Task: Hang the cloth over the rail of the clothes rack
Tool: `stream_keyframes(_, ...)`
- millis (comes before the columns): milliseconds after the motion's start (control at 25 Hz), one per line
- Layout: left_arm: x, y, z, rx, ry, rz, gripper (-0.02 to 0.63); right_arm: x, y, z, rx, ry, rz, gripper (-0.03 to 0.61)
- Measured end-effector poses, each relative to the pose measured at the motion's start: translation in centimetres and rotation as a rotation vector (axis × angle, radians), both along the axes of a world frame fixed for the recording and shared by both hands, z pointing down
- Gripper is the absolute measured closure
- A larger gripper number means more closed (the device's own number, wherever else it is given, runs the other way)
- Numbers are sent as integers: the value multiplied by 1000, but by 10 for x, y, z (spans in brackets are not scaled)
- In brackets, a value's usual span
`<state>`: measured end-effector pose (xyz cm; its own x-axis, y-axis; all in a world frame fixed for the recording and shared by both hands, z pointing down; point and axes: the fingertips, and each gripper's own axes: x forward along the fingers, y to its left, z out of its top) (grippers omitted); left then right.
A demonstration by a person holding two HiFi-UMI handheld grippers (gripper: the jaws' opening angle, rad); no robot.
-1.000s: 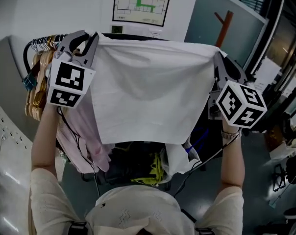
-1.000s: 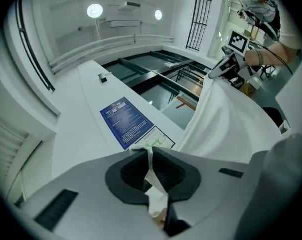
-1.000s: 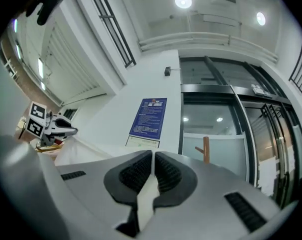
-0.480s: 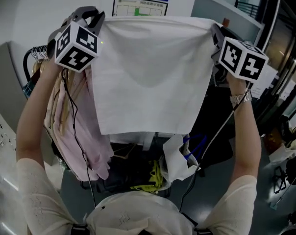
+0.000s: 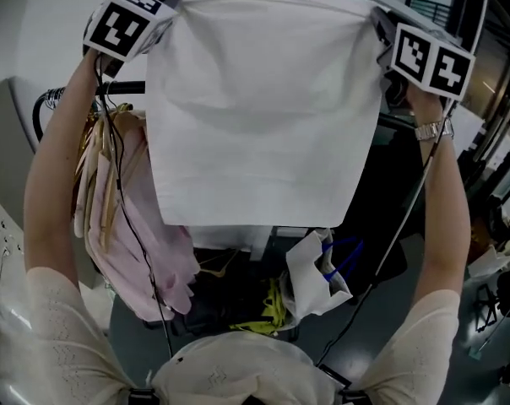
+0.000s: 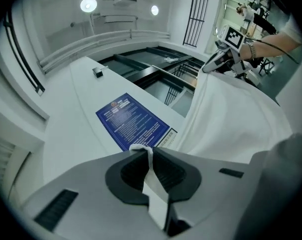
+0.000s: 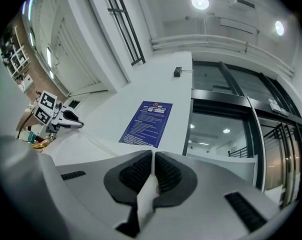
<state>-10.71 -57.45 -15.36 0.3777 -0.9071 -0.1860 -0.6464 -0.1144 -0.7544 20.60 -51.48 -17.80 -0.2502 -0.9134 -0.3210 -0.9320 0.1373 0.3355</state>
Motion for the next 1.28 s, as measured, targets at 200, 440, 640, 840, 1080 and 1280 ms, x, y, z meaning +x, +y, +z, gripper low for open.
stream_keyframes(200, 7, -30, 23, 94, -162, -27, 586, 1, -49, 34, -130, 78, -41, 554)
stream_keyframes(440, 3, -56, 41, 65, -202, -65, 586, -5, -78, 48, -200, 166, -123, 552)
stream_keyframes(640, 3, -63, 53, -14, -216, -74, 586, -1, -87, 67, -292, 176, -223, 532)
stream_keyframes(840, 6, -68, 58, -43, -241, -99, 586, 5, -89, 76, -342, 208, -283, 506)
stream_keyframes(1080, -6, -70, 63, -68, -234, -166, 586, 57, -100, 66, -288, 173, -181, 500)
stream_keyframes(1280, -4, -61, 63, -74, -207, -138, 586, 45, -85, 56, -225, 189, -211, 500)
